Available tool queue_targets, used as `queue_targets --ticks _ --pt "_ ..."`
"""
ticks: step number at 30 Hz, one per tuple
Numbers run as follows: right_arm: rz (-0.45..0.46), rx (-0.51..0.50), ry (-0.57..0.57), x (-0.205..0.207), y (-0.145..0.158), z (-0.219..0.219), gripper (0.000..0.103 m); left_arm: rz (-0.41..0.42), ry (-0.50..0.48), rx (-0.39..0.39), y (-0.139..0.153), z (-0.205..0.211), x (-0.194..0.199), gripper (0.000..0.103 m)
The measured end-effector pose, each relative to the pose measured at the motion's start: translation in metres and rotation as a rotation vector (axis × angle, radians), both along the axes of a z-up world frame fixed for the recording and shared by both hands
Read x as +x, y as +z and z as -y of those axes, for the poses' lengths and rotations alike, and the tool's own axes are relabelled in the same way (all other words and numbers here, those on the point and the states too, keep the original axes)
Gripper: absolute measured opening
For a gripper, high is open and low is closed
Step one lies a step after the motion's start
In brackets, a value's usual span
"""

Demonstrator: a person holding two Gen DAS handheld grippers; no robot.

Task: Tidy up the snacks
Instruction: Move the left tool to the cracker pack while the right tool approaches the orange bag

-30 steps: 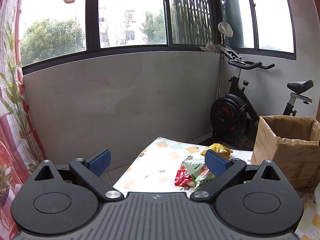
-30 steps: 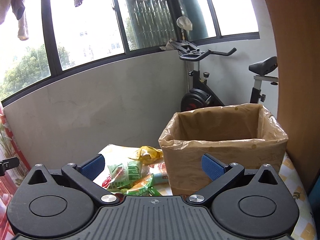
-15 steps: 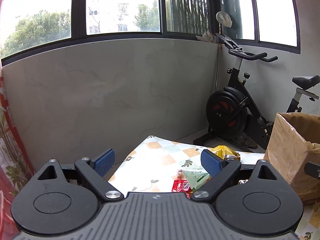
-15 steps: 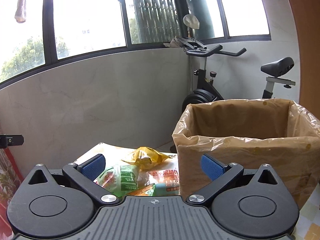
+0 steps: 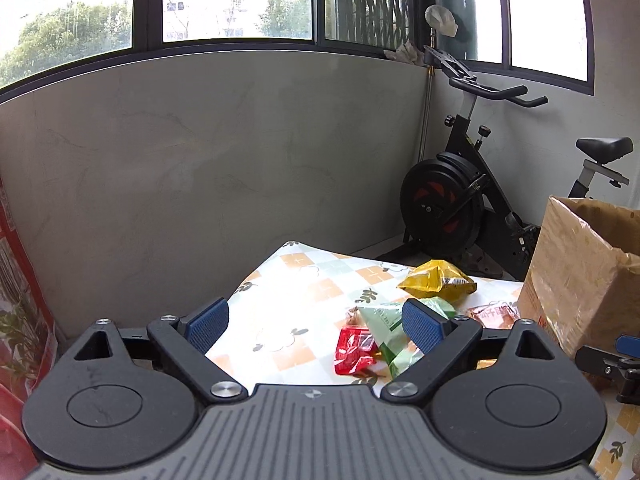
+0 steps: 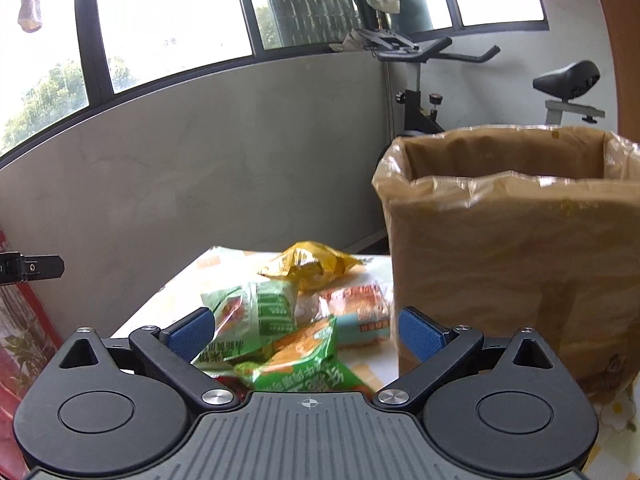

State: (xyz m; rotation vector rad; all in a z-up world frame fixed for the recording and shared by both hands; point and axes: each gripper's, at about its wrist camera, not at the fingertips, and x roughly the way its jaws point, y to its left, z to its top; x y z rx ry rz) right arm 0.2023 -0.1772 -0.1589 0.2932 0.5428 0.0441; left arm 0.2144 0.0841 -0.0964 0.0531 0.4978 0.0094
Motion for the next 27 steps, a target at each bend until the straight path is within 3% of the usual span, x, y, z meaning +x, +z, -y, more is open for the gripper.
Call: queue_targets --ticks 14,27 --pt "-0.114 0.021 0.041 -0.003 -0.031 -0.043 0.097 -0.071 -0.036 -0.071 -0.035 -0.021 -0.013 0.095" --pt "-0.252 0.058 0.091 0.001 -0.065 -0.061 0.096 -0.138 -0.059 -0.072 -0.073 -0.017 -0.013 0.092"
